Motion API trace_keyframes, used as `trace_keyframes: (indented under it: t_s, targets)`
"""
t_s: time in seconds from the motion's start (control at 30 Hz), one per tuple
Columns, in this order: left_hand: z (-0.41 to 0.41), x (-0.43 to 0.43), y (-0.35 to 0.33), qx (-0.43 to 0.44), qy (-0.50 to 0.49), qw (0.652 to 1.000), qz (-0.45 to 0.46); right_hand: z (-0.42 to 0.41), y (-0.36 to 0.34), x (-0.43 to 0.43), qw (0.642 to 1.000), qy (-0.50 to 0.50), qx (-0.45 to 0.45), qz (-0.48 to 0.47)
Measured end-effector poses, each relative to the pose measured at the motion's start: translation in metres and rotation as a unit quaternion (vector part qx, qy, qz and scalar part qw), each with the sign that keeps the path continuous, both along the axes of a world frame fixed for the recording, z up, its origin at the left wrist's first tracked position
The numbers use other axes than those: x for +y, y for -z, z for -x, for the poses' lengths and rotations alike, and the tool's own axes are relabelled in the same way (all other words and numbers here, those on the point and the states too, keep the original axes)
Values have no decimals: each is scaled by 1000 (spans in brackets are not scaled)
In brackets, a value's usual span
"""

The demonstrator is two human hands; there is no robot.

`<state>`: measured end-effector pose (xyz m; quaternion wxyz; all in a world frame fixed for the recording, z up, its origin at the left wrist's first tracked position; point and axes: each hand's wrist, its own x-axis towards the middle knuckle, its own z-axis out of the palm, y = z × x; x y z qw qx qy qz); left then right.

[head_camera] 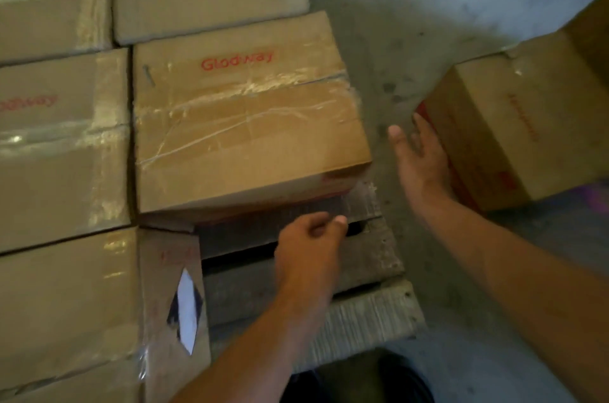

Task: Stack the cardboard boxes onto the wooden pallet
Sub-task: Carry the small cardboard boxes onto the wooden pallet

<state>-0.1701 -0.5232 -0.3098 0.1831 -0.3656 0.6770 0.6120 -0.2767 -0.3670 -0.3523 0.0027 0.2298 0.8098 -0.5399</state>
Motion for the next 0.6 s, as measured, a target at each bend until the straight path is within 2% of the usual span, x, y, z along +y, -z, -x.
trace_keyframes:
  t_s: [0.13, 0.23, 0.43, 0.6]
  targets:
    - [55, 58, -29, 163, 178, 967, 86, -13, -4, 79, 996, 67, 0, -63]
    - [113, 99, -36, 227, 258, 930, 132, -19, -2, 143, 985, 142, -33, -94]
    - [216, 179, 9, 253, 375, 858, 243, -19, 31, 234, 956, 269, -75, -89]
    - [286, 232, 67, 224, 409, 832, 300, -11, 83, 280, 933, 337, -121, -31]
